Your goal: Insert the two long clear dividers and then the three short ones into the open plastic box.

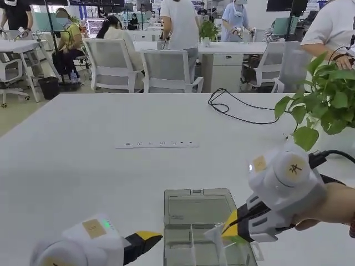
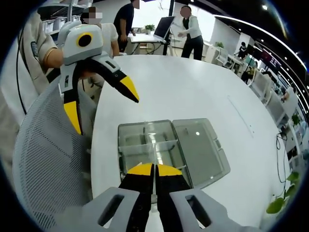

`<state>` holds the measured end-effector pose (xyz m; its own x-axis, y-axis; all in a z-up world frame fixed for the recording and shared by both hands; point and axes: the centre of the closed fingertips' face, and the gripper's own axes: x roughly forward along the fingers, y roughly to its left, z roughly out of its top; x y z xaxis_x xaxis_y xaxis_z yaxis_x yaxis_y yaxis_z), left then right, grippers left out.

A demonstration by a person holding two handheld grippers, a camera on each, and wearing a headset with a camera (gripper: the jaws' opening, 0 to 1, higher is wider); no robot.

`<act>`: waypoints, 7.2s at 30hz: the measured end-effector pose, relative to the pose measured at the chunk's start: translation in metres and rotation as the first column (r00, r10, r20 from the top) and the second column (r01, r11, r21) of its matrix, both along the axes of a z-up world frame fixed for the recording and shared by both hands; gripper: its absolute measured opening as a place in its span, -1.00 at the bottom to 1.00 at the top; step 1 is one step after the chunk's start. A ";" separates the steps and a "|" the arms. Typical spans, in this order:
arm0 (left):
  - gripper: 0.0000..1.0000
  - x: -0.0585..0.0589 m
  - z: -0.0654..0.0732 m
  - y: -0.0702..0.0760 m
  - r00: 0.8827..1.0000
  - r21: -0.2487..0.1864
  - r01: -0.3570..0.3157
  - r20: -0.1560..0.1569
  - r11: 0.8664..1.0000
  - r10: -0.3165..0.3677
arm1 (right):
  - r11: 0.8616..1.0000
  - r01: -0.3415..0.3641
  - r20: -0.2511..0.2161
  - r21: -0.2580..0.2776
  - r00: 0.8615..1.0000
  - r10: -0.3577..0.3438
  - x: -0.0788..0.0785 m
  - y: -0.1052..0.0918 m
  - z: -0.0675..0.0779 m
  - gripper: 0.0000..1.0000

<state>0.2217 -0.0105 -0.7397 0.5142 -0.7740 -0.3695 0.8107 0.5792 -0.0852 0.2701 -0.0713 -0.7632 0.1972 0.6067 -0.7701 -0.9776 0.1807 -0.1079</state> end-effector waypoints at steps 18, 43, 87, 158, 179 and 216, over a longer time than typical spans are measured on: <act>0.26 0.001 0.000 0.000 1.000 0.013 0.005 0.004 1.000 -0.005 | 0.999 -0.041 -0.013 -0.013 0.999 0.041 0.000 0.014 -0.005 -0.95; 0.26 0.001 0.000 0.003 1.000 0.029 -0.001 0.017 1.000 0.001 | 0.983 -0.169 0.002 -0.071 0.986 0.169 0.000 0.029 -0.017 -0.95; 0.33 0.004 0.004 0.009 0.999 0.043 -0.039 0.039 0.998 0.038 | 0.958 -0.161 -0.104 -0.237 0.985 0.139 0.002 0.027 -0.070 -0.90; 0.52 0.001 0.000 0.006 0.996 0.080 -0.086 0.033 0.993 0.083 | 0.926 0.037 -0.144 -0.375 0.985 -0.098 -0.026 -0.225 -0.077 -0.08; 0.45 -0.002 0.000 0.010 0.994 0.108 -0.105 0.036 0.989 0.101 | 0.889 -0.042 -0.136 -0.457 0.990 -0.023 -0.020 -0.248 -0.091 -0.25; 0.39 -0.003 -0.001 0.010 0.994 0.124 -0.111 0.024 0.986 0.109 | 0.908 -0.074 -0.165 -0.413 0.986 0.006 -0.016 -0.244 -0.093 -0.34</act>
<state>0.2191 -0.0008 -0.7406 0.6008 -0.6604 -0.4504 0.7421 0.6703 0.0071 0.2542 -0.3151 -0.8558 0.0360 0.2288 -0.9728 -0.9935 0.1133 -0.0101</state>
